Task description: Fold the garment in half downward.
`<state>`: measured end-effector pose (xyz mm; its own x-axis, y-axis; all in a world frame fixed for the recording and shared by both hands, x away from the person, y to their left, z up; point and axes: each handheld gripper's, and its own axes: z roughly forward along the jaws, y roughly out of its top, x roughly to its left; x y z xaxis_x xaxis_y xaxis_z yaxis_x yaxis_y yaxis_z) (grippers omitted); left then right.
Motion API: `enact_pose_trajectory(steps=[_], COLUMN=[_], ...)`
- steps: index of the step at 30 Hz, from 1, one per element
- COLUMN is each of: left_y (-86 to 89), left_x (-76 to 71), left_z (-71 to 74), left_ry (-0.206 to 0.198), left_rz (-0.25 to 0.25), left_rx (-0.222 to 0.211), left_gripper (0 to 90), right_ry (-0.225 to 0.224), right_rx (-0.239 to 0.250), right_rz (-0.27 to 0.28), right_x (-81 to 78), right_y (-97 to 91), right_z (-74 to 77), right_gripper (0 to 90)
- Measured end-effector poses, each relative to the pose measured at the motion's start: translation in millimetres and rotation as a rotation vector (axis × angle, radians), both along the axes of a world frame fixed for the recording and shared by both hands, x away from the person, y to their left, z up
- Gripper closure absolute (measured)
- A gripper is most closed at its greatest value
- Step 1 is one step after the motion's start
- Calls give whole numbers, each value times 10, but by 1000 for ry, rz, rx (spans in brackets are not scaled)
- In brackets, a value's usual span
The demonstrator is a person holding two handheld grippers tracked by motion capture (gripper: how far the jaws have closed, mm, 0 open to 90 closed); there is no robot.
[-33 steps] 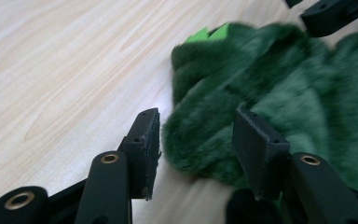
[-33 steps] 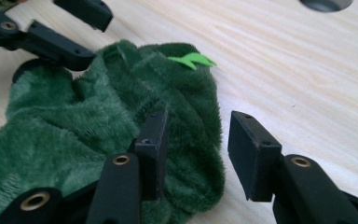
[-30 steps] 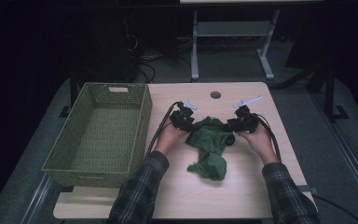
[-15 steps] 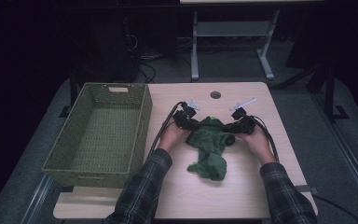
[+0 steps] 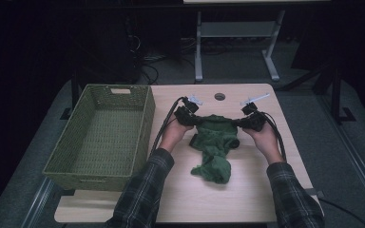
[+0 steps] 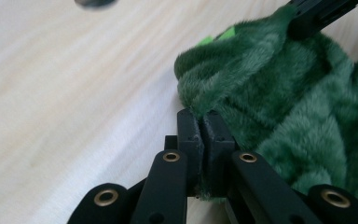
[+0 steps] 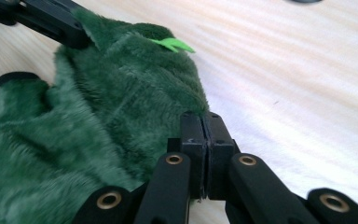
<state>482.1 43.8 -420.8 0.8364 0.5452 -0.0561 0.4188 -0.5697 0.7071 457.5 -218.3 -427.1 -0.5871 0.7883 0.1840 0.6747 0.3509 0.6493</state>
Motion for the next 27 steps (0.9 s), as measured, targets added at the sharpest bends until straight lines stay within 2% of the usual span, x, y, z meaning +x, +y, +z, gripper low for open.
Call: enact_pose_trajectory(steps=[2,3,6,7,8,11,13,19,27], left_y=[-6,-9,-18,-16,-15,-10,-2,29,60], left_x=[-4,-4,-17,-24,-36,-103,-165,-348,-564], left_z=[98,143,284,333,379,496,554,646,614], left_ry=[-20,-28,-51,-62,-69,-91,-103,-119,-93], left_rz=[-3,-3,-2,-5,-6,-9,-16,-30,-47], left_rx=[-3,-10,-24,-34,-47,-71,-76,-86,-105], left_gripper=[870,870,870,870,870,869,869,868,866], right_ry=[-26,-26,-51,-66,-66,-99,-125,-155,-174], right_rx=[12,12,12,26,26,38,40,50,65], right_rz=[-1,-1,-8,-9,-9,-2,15,40,76], right_x=[6,6,8,2,2,-35,-119,-281,-506], right_y=[-17,-17,-28,-55,-55,-75,-79,-96,-90], right_z=[137,137,275,369,369,490,574,611,593], right_gripper=[887,887,888,888,888,887,887,887,886])
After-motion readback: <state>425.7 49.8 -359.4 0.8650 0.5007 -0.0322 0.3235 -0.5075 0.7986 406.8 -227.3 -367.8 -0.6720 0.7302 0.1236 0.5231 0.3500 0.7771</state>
